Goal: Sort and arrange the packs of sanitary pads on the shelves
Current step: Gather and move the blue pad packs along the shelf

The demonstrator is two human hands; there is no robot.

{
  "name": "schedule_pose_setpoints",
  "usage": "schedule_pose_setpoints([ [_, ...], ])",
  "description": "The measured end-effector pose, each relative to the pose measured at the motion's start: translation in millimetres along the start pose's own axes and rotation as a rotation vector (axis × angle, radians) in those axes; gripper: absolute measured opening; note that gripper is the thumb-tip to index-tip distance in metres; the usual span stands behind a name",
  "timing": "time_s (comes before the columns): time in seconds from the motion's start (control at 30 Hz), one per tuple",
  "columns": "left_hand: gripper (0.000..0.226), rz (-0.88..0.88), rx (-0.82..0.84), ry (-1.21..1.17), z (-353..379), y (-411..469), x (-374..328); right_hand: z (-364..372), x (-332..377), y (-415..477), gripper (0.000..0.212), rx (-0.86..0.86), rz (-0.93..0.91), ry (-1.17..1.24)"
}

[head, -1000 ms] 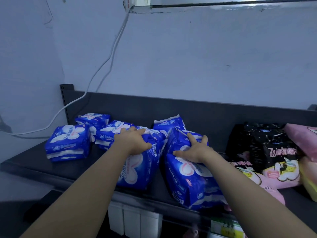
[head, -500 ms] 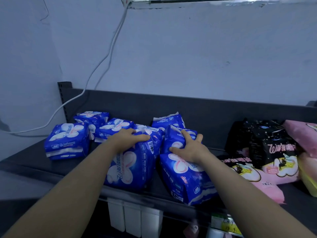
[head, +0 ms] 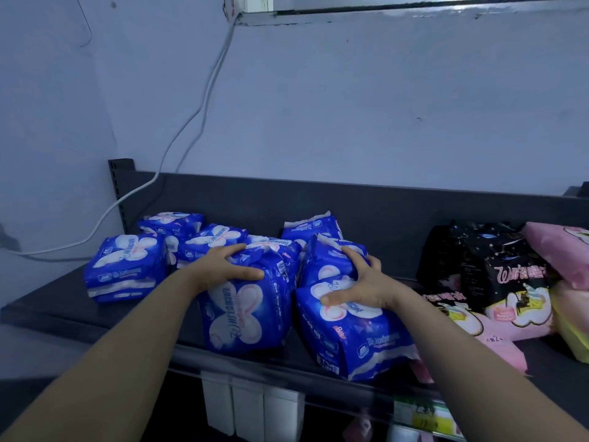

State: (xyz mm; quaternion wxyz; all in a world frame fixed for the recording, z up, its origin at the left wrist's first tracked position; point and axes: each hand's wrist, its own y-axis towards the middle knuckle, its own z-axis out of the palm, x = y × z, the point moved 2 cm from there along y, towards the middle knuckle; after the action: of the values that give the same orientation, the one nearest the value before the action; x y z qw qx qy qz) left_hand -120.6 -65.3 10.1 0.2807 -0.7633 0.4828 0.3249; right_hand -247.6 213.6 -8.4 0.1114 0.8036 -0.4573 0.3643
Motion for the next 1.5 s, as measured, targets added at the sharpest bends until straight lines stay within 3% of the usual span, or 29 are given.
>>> schedule_pose_setpoints([
  [0.23, 0.121, -0.034, 0.042, -0.169, 7.8, 5.1, -0.4, 10.9, 8.6, 6.3, 0.106, -0.130, -0.060, 0.102],
  [0.37, 0.096, -0.009, -0.033, -0.244, 8.1, 2.3, 1.9, 9.9, 10.5, 8.8, 0.083, -0.172, -0.071, 0.143],
  [0.73, 0.068, 0.082, -0.228, -0.279, 7.9, -11.0, 1.2, 6.6, 10.6, 9.7, 0.038, -0.309, -0.136, 0.183],
  [1.5, 0.067, 0.144, -0.361, -0.154, 3.0, -43.9, -12.4, 3.4, 28.9, 1.9, 0.005, -0.453, -0.253, 0.148],
])
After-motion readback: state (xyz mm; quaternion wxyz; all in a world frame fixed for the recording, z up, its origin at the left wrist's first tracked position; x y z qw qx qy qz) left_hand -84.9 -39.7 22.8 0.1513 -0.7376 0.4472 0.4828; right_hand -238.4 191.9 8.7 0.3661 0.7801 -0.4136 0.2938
